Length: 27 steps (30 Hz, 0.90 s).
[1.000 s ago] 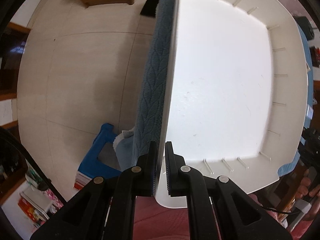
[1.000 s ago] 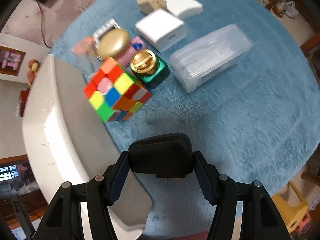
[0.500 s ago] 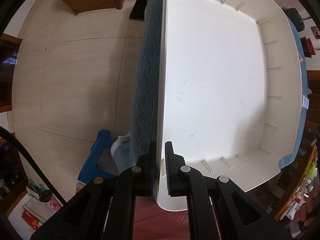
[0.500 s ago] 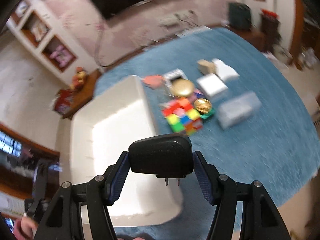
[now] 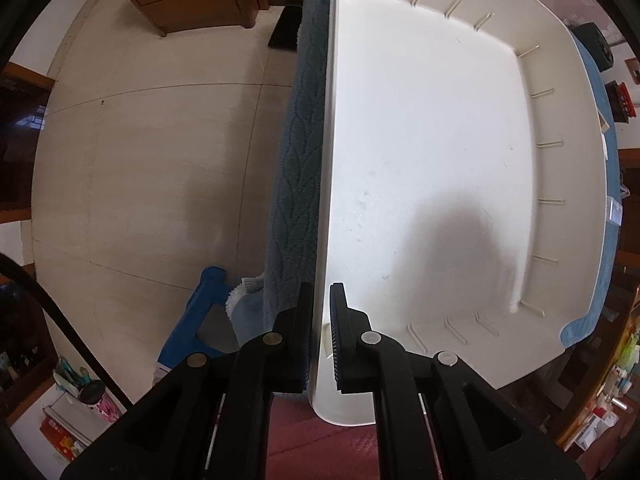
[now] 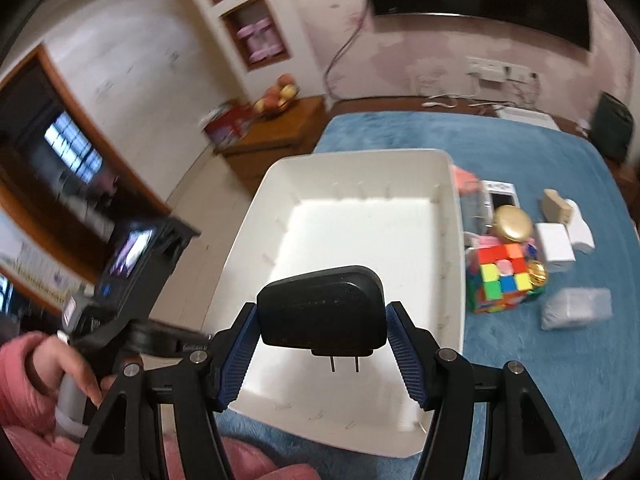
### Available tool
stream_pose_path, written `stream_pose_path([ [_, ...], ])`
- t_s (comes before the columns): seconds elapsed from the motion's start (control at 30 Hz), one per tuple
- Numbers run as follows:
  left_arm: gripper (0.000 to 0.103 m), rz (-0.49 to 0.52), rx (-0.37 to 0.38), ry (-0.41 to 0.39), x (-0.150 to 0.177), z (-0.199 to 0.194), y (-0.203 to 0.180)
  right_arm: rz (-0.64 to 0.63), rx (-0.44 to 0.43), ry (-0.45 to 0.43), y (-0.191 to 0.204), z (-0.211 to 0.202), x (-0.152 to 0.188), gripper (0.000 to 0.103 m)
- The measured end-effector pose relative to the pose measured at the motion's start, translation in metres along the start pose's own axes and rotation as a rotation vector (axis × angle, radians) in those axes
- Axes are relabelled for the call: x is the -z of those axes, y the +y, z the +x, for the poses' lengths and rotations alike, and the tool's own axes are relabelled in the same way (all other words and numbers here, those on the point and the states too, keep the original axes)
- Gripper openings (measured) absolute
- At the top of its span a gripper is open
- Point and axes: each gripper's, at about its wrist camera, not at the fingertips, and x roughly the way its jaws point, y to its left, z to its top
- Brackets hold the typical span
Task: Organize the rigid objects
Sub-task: 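Carry the charger into the tray and open the right gripper while the left tool holds the tray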
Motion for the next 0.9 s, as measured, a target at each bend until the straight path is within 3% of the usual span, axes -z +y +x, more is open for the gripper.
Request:
stream_pose_path([
  [0.13, 0.008, -0.041, -0.008, 0.001, 0.002, -0.001, -0.003, -0.054, -0.018, 0.029, 0.003, 0.003, -0.002, 0.073],
  [0.47, 0.009, -0.105, -0.037, 0.008, 0.004, 0.003, -0.001, -0.136, 0.017, 0.019, -0.021, -0.008, -0.007, 0.08],
  [0.7, 0.01, -0.154, -0.035, 0.006, 0.003, 0.003, 0.001, -0.188, 0.086, 0.026, -0.065, -0.017, -0.001, 0.081],
  [0.9, 0.01, -0.199, -0.012, 0.006, 0.004, 0.006, 0.01, -0.228, 0.166, 0.107, -0.121, -0.013, 0.005, 0.081],
])
